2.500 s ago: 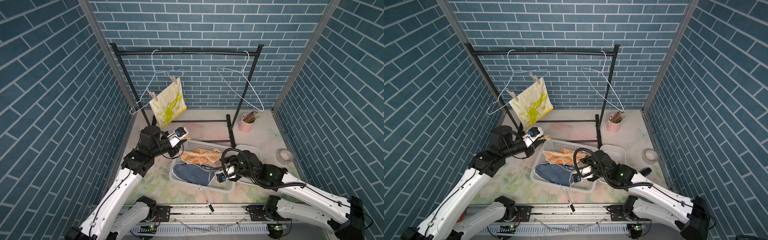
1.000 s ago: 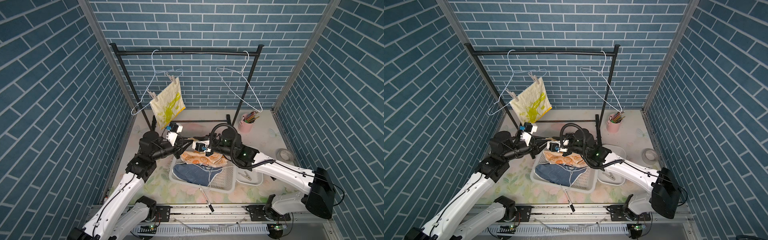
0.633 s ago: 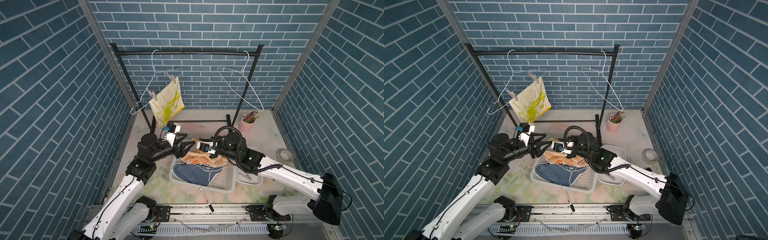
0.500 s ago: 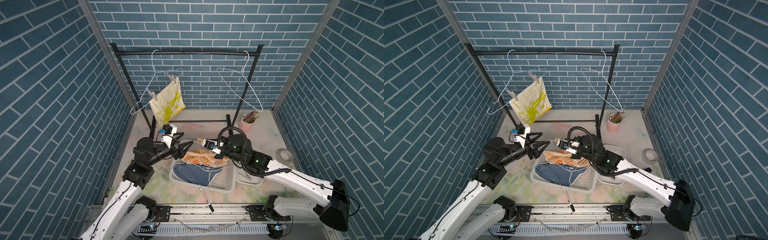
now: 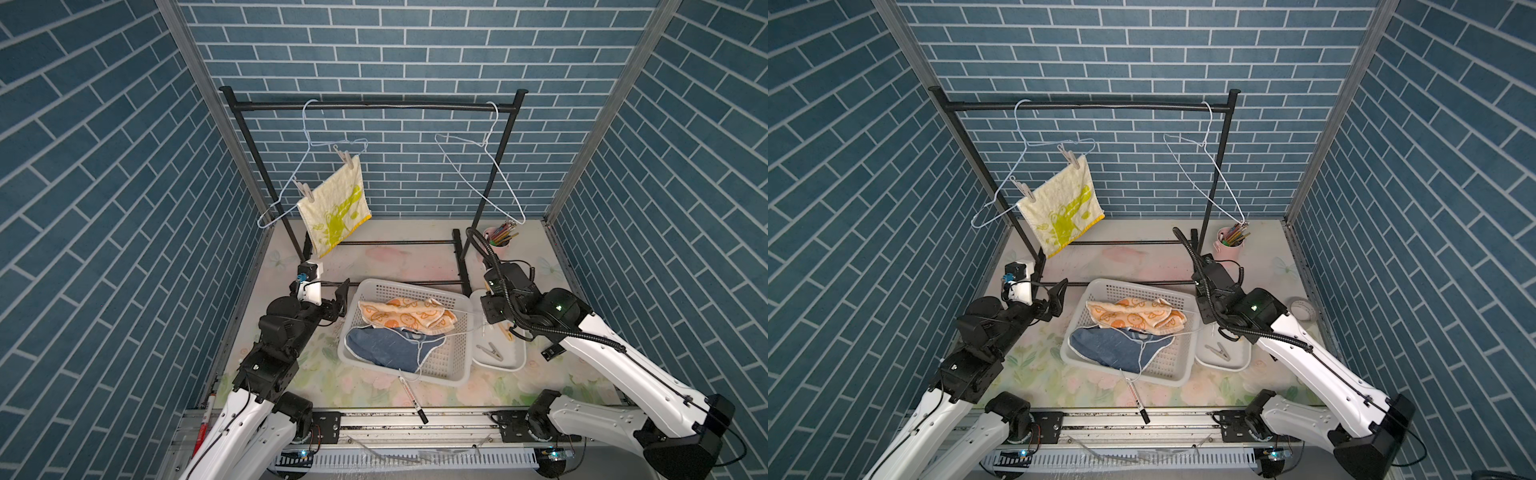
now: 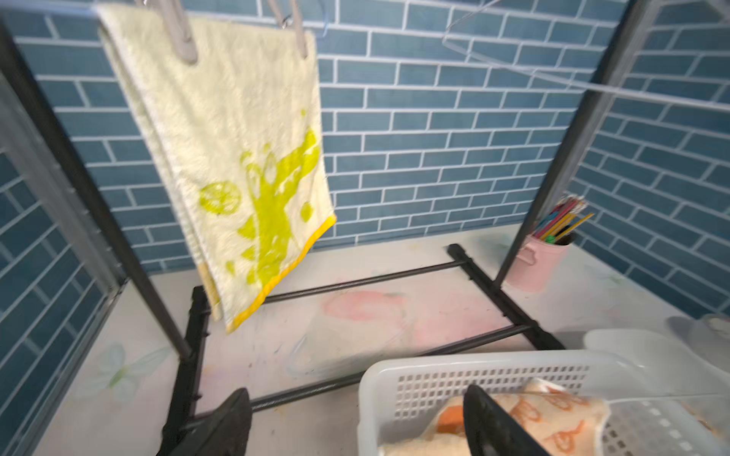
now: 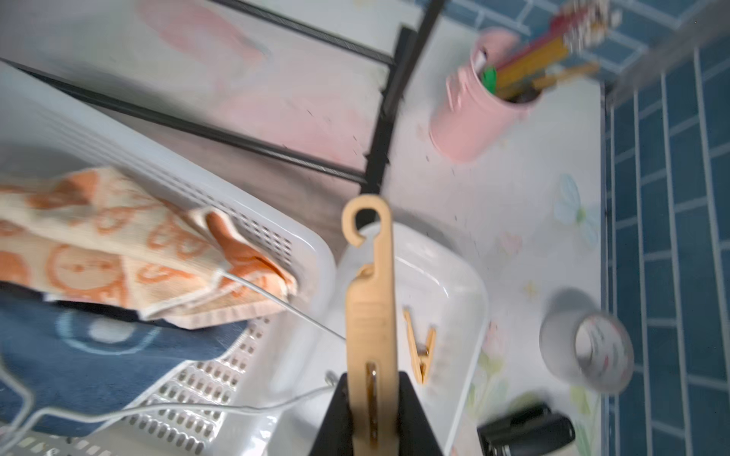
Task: Remove the clothespins securing towels to the hanger
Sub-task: Place the clothespin in the storage box, then pick up the hanger from the clothesline.
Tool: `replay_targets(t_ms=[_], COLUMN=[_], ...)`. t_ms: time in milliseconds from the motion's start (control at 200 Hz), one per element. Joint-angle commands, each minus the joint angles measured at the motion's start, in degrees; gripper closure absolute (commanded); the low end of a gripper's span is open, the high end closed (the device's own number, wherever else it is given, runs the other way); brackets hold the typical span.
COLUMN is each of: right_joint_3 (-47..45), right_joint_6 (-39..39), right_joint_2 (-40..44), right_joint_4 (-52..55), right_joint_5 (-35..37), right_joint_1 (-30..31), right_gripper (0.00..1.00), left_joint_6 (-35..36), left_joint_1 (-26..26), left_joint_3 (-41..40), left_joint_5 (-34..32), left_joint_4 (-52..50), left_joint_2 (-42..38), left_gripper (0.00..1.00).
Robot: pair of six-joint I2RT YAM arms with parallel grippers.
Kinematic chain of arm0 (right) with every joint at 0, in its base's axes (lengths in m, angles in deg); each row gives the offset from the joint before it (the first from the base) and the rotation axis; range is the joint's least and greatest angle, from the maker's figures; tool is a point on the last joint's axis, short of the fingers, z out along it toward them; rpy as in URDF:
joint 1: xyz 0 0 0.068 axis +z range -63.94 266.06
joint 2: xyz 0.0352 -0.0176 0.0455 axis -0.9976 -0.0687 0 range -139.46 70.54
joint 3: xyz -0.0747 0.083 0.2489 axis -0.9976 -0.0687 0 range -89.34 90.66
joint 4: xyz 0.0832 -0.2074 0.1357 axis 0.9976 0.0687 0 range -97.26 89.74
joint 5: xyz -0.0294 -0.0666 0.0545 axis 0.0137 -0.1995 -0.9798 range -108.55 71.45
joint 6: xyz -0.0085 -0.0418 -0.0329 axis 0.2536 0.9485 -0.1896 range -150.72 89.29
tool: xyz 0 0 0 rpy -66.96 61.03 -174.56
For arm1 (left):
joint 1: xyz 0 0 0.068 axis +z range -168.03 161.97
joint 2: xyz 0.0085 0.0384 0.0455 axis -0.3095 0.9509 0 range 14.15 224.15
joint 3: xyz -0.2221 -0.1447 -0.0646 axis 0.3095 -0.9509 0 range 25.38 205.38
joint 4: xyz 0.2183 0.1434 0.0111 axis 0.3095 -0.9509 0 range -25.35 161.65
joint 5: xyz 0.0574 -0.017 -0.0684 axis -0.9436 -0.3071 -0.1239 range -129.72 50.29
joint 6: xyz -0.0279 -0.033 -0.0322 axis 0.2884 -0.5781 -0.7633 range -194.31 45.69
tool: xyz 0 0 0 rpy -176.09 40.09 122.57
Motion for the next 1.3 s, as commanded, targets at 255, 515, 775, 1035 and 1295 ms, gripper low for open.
replay_targets(t_ms=[255,515,775,1035,1295], right_joint_3=[-10.7,-9.5,-5.9,-4.0,-18.3], right_joint_6=[-10.9,-8.3,-4.8,12.0,47.7], right_joint_2=[-0.4,-0.1,2.3,9.7,17.8], right_joint_4=[3.7,3.7,4.4,-11.1,-36.3], right_joint_5=[-12.7,-10.4,-6.9,-16.7,-35.4], right_joint_1=[-11.8,-13.0,-13.0,-11.9,-1.1], right_gripper=[1.0,0.59,0.3,0.3,0.24], left_joint_6=[-1.2,-1.0,-0.7,-0.5,-0.3], left_joint_1=[0.0,0.0,0.0,0.0,0.0], left_joint_3=[-0.4,-0.3,0.0,0.1,0.7], left_joint_5=[-7.1,-7.3,-7.3,-8.0,-8.7], left_joint_4=[-5.9,-6.1,-6.2,-5.8,-6.0], left_joint_2=[1.9,2.0,2.1,2.2,2.3], left_gripper=[0.16,0.16,0.16,0.16,0.16])
